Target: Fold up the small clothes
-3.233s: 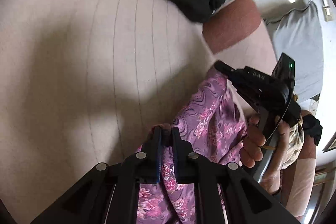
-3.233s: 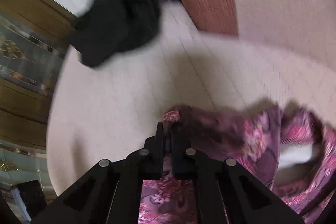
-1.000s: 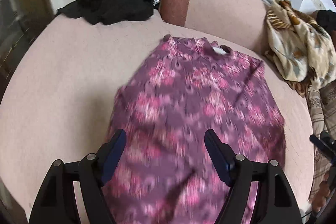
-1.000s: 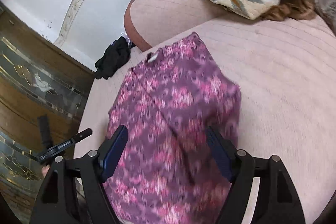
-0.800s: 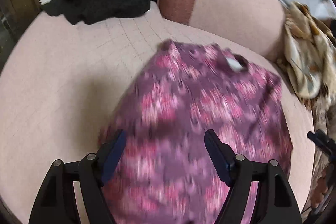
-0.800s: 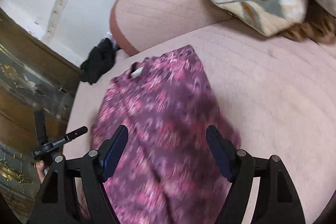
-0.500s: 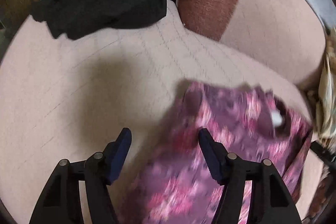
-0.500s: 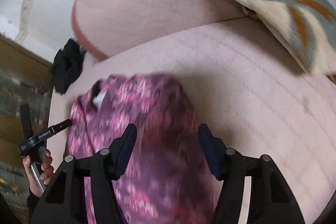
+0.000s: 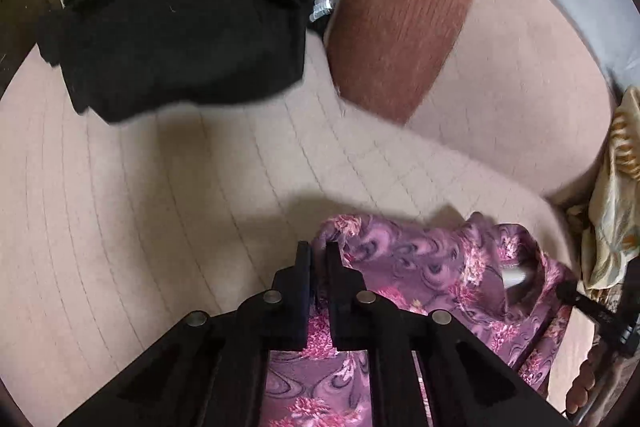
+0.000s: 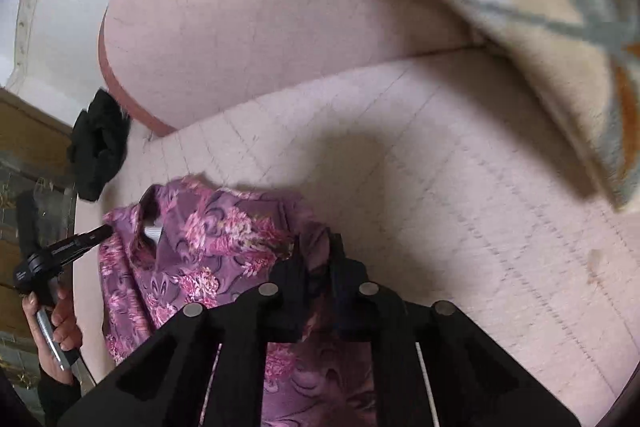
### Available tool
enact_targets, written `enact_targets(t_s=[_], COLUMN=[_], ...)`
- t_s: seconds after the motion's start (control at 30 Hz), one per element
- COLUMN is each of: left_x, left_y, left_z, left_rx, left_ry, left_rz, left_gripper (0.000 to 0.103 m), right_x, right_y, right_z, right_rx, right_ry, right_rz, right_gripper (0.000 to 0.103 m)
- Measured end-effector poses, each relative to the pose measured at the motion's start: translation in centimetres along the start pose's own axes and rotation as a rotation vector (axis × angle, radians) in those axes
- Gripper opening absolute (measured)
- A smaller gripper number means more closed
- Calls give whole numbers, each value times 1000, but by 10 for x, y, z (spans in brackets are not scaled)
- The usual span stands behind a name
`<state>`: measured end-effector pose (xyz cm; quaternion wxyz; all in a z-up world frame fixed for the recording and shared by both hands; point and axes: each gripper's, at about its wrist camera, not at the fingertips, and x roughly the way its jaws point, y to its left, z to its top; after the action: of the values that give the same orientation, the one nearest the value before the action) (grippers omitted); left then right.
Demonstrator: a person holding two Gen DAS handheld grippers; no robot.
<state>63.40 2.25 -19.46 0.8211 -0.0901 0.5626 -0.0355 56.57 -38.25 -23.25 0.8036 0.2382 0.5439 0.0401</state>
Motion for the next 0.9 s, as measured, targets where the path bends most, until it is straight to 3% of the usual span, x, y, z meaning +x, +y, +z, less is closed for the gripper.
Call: enact_targets(t_s=[0.03, 0.1, 0.2, 0.4, 0.5, 0.6, 0.63, 0.7, 0.77, 0.83, 0.9], left_x=[0, -20, -73, -197, -231, -240, -238, -213, -185, -155, -154], left_y=[5, 12, 10, 36, 57, 78, 87, 105, 112, 116, 122], left_z=[1, -3, -27, -118, -179, -250, -272, -317, -352, -374, -379], left_rx=[-23, -55, 13, 88, 90, 100, 80, 3, -21, -33, -94], left_ry=[20, -5, -85, -286, -304, -289, -274, -179, -107, -44, -41], left_rz=[-4, -75, -100, -171, -183, -155, -160, -175, -125, -23, -47], left_gripper=[5, 5, 5, 3, 3, 3, 3, 3, 3, 3, 6], right_x=[4, -8, -52, -169, -206, -224, -226, -213, -189, -157, -145], right_y=[-3, -3, 10, 39, 44, 43, 39, 29, 18, 3, -1], right_z=[-2, -6, -24, -130, -194, -269, -300, -343, -372, -388, -393], right_rx=[6, 20, 1, -105, -125, -131, -137, -110, -63, 3, 14], right_ry=[22, -9, -91, -230, -269, -270, -265, -229, -175, -102, -69], right_rz=[-24, 11, 86, 168, 185, 189, 155, 133, 101, 104, 57], right_gripper=[8, 8, 8, 8, 8, 8, 8, 9, 9, 9, 9])
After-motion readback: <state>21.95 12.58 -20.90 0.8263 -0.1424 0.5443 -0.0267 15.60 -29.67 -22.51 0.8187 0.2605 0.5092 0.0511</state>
